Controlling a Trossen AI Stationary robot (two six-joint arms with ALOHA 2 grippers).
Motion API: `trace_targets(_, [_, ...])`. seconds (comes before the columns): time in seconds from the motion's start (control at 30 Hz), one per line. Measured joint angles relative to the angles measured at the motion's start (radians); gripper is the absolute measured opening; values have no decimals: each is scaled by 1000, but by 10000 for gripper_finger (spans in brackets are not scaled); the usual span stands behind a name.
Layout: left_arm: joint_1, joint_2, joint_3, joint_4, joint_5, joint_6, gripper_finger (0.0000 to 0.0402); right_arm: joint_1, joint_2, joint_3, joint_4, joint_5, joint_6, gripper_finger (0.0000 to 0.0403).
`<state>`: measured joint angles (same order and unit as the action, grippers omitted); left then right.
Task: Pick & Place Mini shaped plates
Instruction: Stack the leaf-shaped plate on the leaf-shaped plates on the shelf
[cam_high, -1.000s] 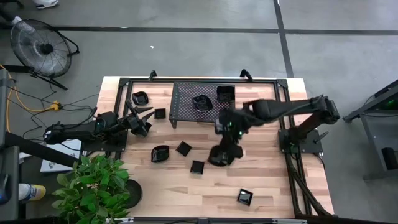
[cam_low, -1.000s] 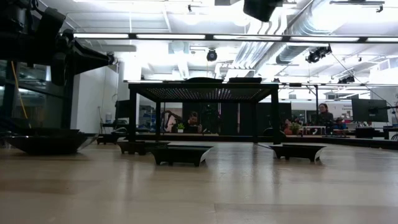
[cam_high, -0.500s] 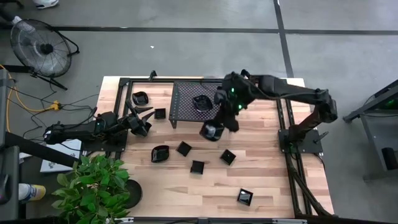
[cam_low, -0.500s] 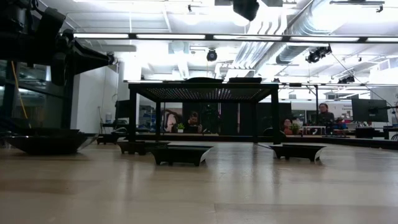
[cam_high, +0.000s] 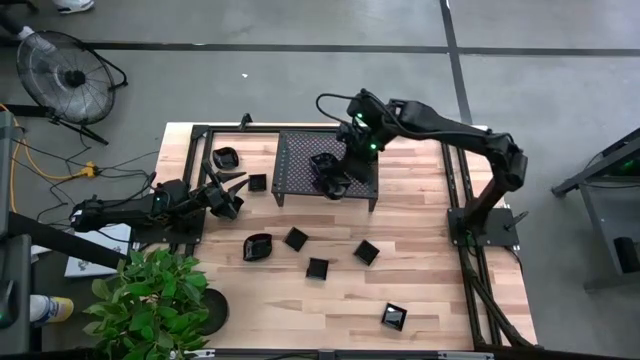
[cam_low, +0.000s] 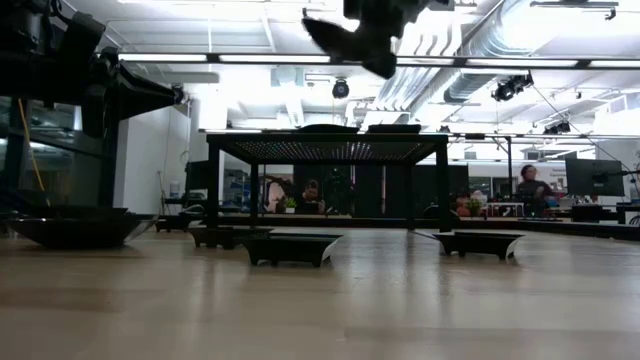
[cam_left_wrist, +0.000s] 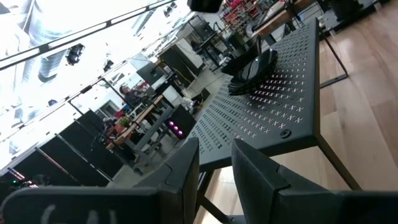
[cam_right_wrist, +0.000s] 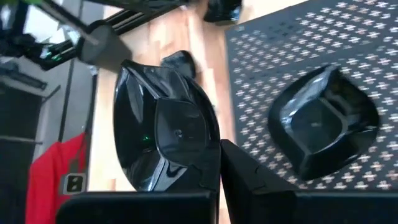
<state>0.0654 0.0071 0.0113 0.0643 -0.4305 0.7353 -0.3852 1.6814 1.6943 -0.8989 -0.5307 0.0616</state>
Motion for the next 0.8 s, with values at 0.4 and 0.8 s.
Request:
trace_targets(0.4, [0,0,0,0,0,0,92,-67,134,189,-23,54,20,0])
trace_targets(0.8, [0,0,0,0,0,0,92,-139,318,515,-248,53,1,0])
